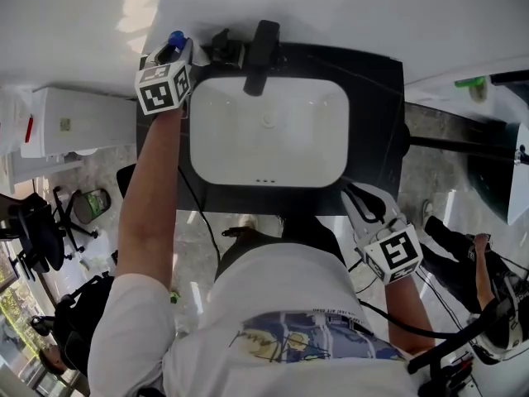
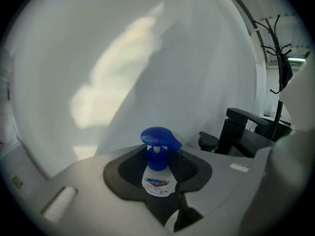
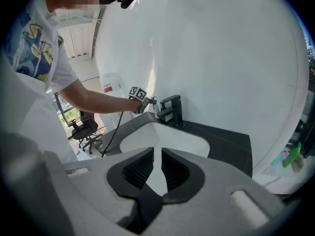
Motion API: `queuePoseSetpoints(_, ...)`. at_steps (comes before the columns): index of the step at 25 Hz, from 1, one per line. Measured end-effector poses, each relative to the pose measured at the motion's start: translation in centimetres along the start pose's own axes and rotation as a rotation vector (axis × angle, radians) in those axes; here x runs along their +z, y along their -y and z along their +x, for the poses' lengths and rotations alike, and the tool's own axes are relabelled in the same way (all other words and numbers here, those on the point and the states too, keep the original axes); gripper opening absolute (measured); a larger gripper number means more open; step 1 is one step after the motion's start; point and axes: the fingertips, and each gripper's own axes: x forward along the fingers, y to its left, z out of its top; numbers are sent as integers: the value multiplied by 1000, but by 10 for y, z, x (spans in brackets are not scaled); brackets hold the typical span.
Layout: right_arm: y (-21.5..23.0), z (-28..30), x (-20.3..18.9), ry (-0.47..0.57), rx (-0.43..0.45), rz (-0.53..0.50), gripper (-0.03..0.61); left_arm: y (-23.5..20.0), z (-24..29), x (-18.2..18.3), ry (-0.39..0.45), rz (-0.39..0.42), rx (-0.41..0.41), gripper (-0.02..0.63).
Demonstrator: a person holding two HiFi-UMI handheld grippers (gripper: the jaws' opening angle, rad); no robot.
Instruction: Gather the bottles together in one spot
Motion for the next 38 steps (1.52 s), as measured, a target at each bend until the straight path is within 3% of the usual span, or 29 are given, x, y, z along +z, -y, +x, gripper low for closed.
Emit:
queuePoseSetpoints(8,-1,3,4,-2,9,-9,51,8,-6,-2,5,42,-8,221)
queuePoseSetpoints(21,-34,4,13,48,18,-34,51,13,-77,-21,10,58,-40,227)
queuePoseSetpoints(32,-96,4,23,108,-11,-79,48,65,-196,-71,29,29,-256,62)
queuePoseSetpoints(35,-116,2,23,119,-26,-93,43,83,-233,-83,35,55,-331,3)
queuePoseSetpoints(38,-134,-1,22,122,-36,-88,31,102,-268,-95,33,98,-401,2)
